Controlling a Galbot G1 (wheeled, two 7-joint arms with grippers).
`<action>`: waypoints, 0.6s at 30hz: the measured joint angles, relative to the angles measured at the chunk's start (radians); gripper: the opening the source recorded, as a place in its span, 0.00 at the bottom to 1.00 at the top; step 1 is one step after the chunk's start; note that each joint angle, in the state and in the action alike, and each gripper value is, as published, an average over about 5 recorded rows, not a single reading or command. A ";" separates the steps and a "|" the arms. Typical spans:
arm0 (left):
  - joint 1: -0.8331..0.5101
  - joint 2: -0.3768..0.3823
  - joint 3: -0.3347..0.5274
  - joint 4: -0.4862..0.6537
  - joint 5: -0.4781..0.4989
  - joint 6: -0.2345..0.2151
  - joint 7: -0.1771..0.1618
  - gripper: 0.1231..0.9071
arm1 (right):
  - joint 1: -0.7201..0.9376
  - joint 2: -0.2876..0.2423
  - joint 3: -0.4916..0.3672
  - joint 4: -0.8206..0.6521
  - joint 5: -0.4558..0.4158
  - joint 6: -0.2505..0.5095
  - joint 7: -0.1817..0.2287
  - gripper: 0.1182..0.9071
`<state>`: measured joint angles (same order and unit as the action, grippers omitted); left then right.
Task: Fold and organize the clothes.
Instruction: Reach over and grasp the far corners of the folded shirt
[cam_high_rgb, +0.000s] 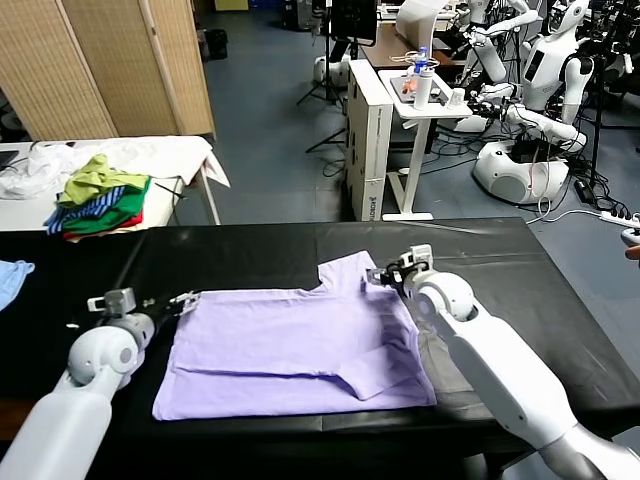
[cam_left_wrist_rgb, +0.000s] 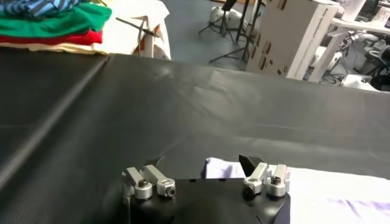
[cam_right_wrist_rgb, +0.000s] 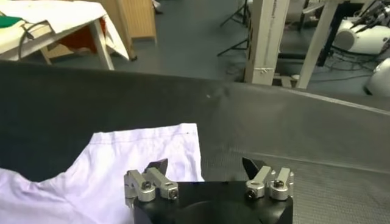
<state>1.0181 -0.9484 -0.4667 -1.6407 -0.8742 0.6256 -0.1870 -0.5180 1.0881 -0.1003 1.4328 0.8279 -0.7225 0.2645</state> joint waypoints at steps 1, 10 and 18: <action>-0.002 0.000 0.002 0.001 -0.002 0.002 0.000 0.95 | 0.001 0.002 -0.002 -0.004 0.000 -0.001 -0.001 1.00; -0.007 0.002 0.013 0.009 -0.005 0.009 0.006 0.72 | 0.013 0.015 -0.020 -0.034 -0.016 0.000 -0.024 0.88; -0.005 0.003 0.019 0.010 -0.002 0.011 0.016 0.42 | 0.015 0.029 -0.025 -0.047 -0.020 0.002 -0.035 0.60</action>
<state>1.0129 -0.9454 -0.4482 -1.6309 -0.8758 0.6365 -0.1707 -0.5025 1.1166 -0.1257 1.3862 0.8080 -0.7203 0.2291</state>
